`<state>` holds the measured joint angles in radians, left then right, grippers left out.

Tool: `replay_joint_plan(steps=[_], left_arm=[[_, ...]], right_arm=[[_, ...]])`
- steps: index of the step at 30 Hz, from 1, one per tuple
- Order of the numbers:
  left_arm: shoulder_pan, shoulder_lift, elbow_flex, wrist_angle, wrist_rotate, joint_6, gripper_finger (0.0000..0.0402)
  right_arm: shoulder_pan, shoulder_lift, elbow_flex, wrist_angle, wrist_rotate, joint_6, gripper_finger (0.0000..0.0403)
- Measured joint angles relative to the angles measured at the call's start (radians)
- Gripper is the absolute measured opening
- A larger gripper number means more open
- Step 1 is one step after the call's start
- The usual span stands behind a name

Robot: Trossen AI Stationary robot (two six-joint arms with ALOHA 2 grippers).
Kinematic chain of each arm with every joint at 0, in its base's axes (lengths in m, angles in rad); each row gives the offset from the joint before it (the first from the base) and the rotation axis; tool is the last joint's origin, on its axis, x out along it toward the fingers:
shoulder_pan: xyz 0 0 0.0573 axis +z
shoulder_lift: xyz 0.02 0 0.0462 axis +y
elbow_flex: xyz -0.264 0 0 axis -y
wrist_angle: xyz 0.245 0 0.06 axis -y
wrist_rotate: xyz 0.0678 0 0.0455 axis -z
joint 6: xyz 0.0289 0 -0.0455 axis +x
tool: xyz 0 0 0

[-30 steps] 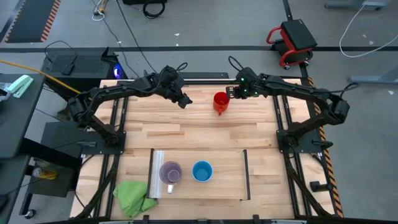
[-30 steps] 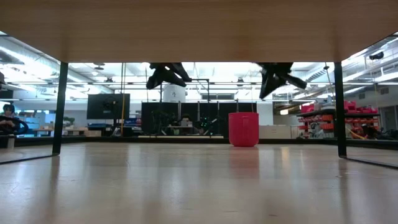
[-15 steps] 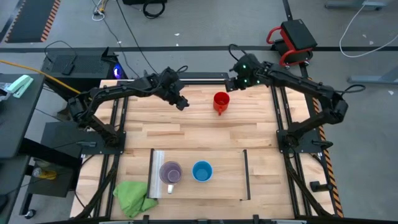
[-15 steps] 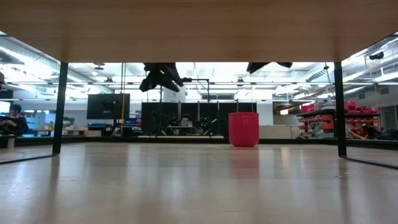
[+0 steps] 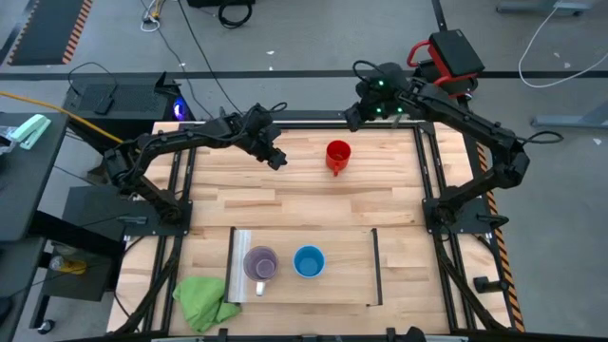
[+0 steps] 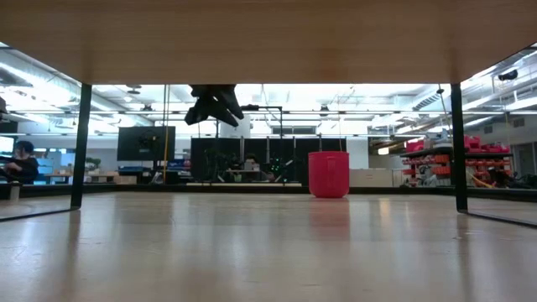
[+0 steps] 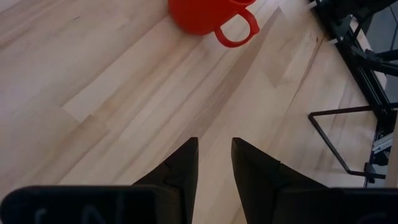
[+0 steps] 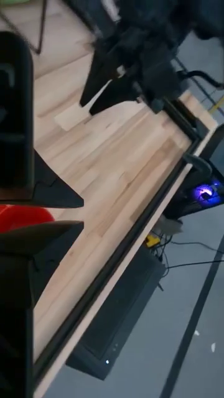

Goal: Stack small to large cups/mugs on shelf
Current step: Put the red mug on the shelf

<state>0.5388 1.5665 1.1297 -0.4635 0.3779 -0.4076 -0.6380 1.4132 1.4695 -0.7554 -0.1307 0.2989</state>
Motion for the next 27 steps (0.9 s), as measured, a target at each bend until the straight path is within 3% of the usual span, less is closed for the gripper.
replay_joint_plan(steps=[5, 11, 21, 27], left_arm=[[0.0, 0.0, 0.0, 0.0, 0.0, 0.0, 0.0105], [0.0, 0.0, 0.0, 0.001, -0.016, 0.006, 0.0105], [0.0, 0.0, 0.0, 0.001, -0.018, 0.011, 0.0105], [0.0, 0.0, 0.0, 0.001, -0.018, 0.007, 0.0105]], right_arm=[[-0.001, 0.0, 0.015, -0.071, 0.01, 0.047, 0.0051], [-0.001, 0.067, 0.015, -0.257, 0.105, 0.075, 0.0061], [0.038, 0.285, 0.015, -0.341, 0.113, 0.138, 0.0097], [0.043, 0.342, 0.015, -0.325, 0.145, 0.136, 0.0116]])
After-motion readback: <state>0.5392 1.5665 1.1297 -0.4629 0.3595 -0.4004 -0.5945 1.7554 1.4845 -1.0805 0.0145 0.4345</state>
